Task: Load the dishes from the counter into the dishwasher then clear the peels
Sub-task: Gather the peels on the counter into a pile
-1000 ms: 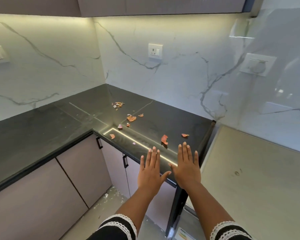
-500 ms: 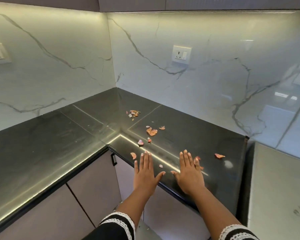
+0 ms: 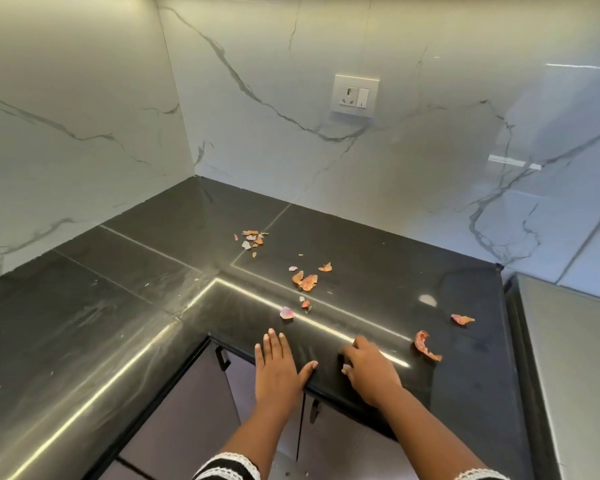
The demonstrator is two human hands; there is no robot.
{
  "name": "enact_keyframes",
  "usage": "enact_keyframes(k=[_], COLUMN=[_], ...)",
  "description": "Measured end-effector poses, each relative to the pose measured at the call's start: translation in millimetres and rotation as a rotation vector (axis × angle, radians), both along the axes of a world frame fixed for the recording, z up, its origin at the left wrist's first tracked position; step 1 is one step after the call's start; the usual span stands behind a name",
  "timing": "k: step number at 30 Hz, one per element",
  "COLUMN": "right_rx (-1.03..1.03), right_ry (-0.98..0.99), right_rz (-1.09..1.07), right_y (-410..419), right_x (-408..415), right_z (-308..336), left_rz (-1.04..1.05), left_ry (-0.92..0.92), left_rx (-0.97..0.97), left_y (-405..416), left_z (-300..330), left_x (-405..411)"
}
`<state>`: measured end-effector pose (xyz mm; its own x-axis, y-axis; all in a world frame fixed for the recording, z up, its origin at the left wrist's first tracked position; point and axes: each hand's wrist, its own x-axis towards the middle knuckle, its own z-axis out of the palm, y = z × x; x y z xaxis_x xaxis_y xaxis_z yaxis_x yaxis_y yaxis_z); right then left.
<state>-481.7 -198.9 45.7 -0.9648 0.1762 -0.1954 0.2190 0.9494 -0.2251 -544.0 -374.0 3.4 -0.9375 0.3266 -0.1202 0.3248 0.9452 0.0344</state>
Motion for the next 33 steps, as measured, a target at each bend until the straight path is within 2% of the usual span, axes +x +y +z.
enact_keyframes(k=[4,7,11,15,18,22,24,28,30,33], right_rx=[-0.132,-0.158,-0.195,-0.310,-0.555,-0.602,-0.524,-0.189,-0.046,0.206], right_ry=[0.064,0.115,0.152,0.182,0.227,0.323,0.420,0.519,0.450,0.109], right_rz=[-0.088,-0.151,-0.231,-0.303,-0.444,-0.530,-0.536,-0.550,-0.628,-0.695], right_y=[-3,-3,-2,-1,3,31,55,116,148,184], right_x=[-26,-52,-88,-114,-124,-120,-112,-79,-57,-22], right_z=[-8,-8,-7,-9,-7,-4,5,20,23,23], left_rz=[-0.078,-0.152,-0.226,-0.252,-0.294,-0.395,-0.492,-0.691,-0.844,-1.063], left_ry=[-0.049,-0.105,-0.100,-0.124,-0.038,0.042,0.067,0.067,0.005,-0.117], left_rx=[0.161,0.175,0.177,0.156,0.180,0.170,0.160,0.171,0.215,0.143], left_y=[13,24,31,37,46,67,87,133,157,181], left_z=[-4,-16,-2,-4,-7,-4,2,20,32,43], left_x=[-23,-45,-64,-82,-97,-107,-110,-102,-90,-67])
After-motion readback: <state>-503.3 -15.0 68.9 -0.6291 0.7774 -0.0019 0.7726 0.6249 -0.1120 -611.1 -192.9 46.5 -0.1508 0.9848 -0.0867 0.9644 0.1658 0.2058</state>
